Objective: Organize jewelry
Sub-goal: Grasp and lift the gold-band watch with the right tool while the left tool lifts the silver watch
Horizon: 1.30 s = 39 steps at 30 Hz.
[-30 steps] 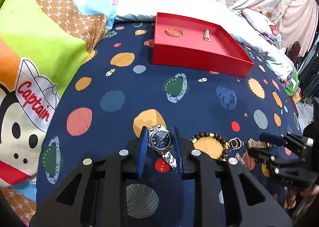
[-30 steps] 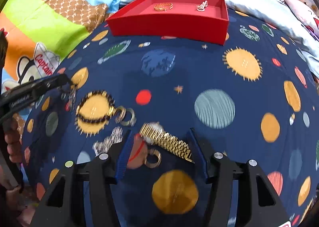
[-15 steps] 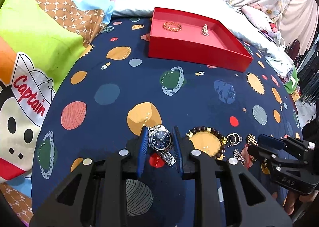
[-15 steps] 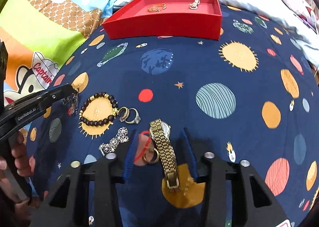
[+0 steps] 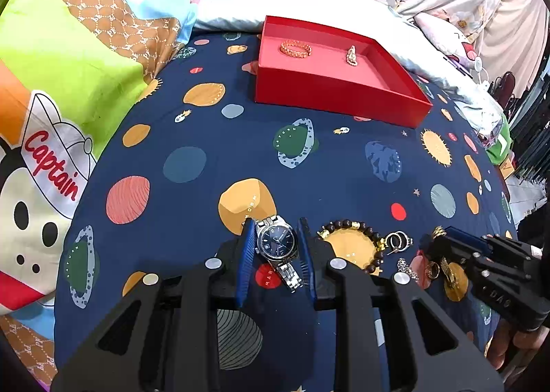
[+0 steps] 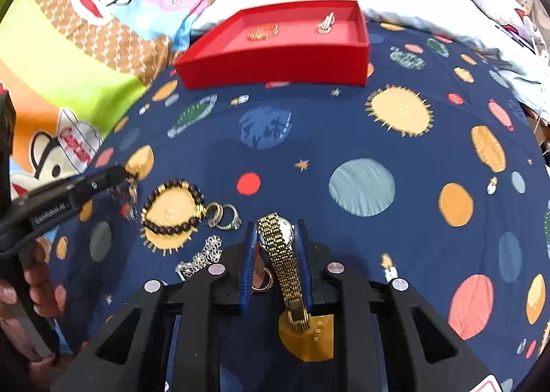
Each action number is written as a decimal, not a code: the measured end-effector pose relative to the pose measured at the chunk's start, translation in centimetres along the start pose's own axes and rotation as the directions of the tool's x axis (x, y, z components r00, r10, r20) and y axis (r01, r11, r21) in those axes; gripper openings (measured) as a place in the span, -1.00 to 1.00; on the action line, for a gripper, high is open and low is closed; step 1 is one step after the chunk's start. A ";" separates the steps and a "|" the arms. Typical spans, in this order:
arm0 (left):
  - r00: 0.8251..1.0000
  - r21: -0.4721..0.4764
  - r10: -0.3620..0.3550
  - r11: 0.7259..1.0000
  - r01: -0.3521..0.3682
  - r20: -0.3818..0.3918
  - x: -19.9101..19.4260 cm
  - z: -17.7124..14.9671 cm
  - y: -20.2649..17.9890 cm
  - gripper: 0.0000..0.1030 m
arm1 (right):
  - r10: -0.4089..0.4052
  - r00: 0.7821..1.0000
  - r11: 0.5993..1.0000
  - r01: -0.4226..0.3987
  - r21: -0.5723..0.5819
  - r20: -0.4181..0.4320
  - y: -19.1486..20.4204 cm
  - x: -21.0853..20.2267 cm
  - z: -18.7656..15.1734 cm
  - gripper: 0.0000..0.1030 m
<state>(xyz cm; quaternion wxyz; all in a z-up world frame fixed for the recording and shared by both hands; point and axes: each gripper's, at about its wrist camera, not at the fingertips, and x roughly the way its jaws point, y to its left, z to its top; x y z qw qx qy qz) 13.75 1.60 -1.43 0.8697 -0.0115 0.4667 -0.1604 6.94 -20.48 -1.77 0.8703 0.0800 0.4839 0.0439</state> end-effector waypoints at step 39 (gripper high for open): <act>1.000 0.002 -0.017 1.000 0.017 0.009 -0.4 0.8 -0.5 -0.55 | -0.063 0.998 0.996 0.064 -0.066 0.031 0.7 1.5 1.1 -0.56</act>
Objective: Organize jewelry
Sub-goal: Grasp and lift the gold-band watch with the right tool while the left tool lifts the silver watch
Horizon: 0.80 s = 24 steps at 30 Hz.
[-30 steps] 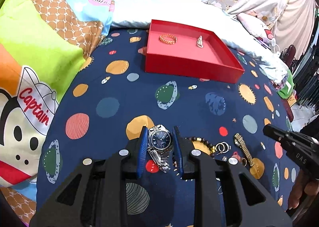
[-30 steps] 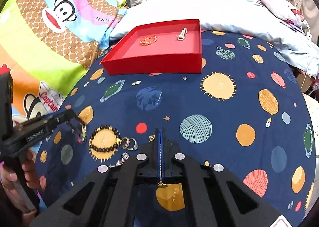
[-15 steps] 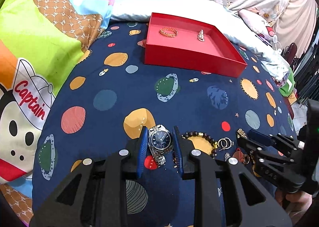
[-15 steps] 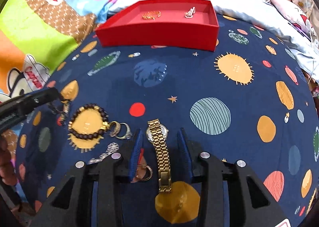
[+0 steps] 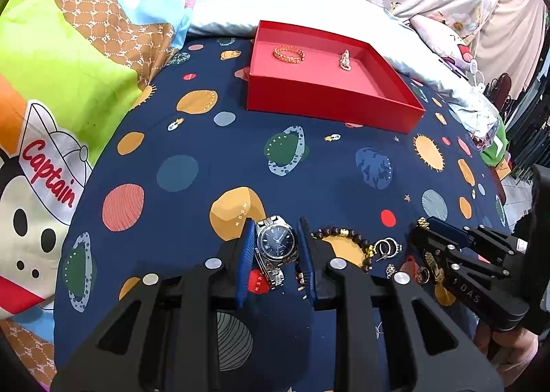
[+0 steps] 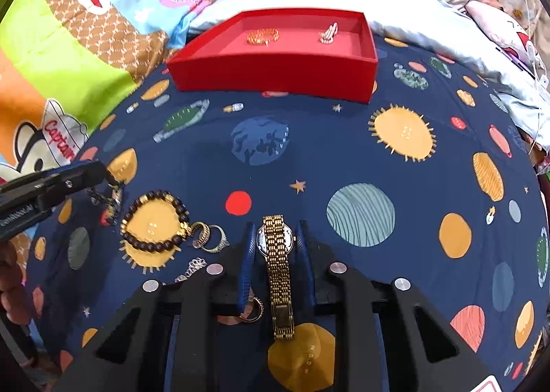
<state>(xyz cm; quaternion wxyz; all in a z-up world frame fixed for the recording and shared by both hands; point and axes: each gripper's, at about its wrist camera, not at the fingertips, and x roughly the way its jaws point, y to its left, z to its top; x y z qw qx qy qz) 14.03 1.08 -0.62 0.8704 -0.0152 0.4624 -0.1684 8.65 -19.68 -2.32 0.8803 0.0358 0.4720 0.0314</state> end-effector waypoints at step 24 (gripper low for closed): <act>0.999 0.009 0.032 0.999 -0.032 -0.033 1.6 -1.3 0.9 -0.10 | 0.028 0.999 0.998 -0.030 0.053 0.035 -0.8 -1.9 -0.4 -0.56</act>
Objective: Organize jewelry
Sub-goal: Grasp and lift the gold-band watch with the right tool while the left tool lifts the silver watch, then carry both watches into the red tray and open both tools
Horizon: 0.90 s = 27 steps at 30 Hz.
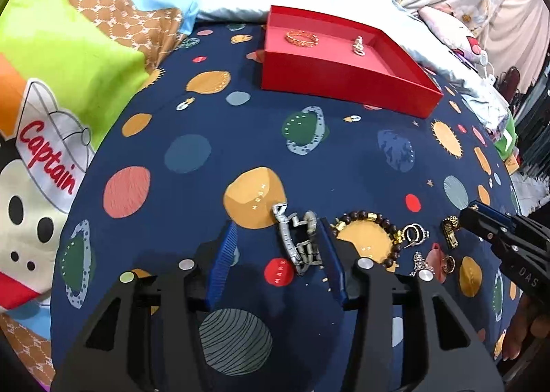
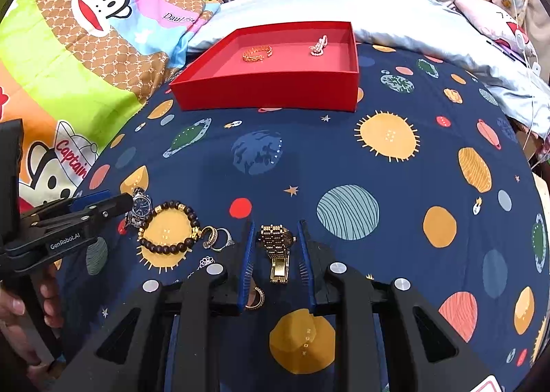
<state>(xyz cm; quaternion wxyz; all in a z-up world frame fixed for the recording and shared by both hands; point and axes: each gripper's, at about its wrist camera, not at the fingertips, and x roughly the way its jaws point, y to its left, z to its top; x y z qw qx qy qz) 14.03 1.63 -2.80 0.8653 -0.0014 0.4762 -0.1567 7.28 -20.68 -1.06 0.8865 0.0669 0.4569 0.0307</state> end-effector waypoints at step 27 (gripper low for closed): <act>0.992 -0.029 -0.126 0.992 0.126 0.009 -1.4 0.8 -1.6 -0.60 | 0.031 0.999 0.999 -0.032 0.012 0.036 0.2 -1.3 0.8 -0.56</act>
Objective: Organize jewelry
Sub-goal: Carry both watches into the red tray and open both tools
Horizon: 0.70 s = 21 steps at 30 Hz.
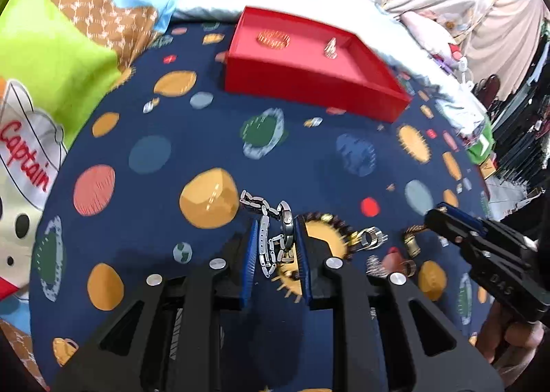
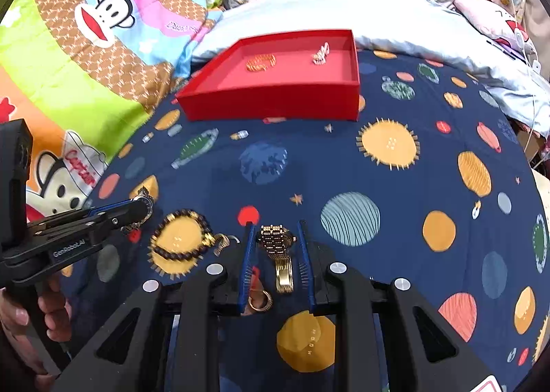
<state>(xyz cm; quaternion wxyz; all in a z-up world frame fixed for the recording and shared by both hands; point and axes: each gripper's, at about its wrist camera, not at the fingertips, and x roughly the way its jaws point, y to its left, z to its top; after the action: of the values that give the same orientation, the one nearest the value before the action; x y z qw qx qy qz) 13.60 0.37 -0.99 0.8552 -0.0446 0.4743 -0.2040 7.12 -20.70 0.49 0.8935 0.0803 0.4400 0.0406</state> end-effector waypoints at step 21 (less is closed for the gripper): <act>0.981 0.058 -0.095 0.995 0.086 0.168 5.8 21.5 -3.1 -0.60 | 0.045 0.985 0.998 -0.051 0.032 0.165 -3.0 8.1 21.8 -0.56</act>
<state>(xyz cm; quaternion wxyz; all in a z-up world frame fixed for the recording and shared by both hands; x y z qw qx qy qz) 33.24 -7.26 6.97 0.8833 -0.0617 0.3917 -0.2500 29.37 -24.86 6.68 0.9238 0.1102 0.3637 0.0472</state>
